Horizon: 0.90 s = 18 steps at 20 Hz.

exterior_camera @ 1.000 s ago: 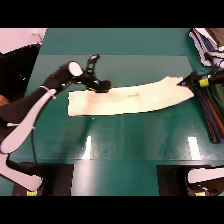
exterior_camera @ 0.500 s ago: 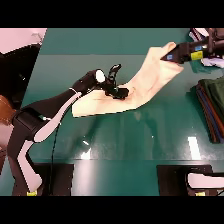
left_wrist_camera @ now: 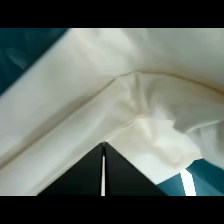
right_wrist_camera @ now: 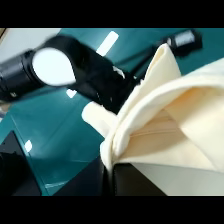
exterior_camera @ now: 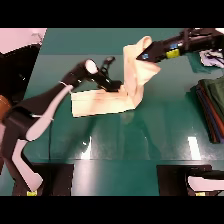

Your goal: Fold the shirts.

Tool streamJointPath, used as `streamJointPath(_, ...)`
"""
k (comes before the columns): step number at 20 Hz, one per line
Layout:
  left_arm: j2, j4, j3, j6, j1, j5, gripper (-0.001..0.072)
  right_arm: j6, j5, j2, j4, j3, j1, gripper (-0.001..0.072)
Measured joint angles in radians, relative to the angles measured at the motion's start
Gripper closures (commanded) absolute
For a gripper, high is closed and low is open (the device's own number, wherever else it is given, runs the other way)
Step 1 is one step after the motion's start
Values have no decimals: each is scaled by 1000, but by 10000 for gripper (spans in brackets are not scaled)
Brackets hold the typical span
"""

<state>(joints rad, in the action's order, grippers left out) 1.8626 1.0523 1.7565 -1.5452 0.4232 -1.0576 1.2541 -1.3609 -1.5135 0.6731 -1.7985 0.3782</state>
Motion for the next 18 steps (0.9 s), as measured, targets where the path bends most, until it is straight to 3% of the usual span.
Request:
streamJointPath(5,-218,191,9,4,-216,-122,684,-18,198,-109,0,-3,234,686)
streamJointPath(6,-264,224,10,5,-262,-136,684,-23,253,-143,0,-11,286,618)
streamJointPath(8,-338,266,10,11,-342,-164,684,-31,349,-228,8,-54,385,134)
streamJointPath(9,-369,278,11,13,-377,-170,684,-34,373,-269,21,-85,424,4)
streamJointPath(12,-434,304,11,23,-455,-200,684,-41,362,-362,99,-186,497,38)
streamJointPath(13,-447,309,11,29,-469,-211,685,-35,340,-370,133,-200,501,88)
streamJointPath(18,-471,317,10,53,-502,-256,684,20,238,-283,269,-55,383,89)
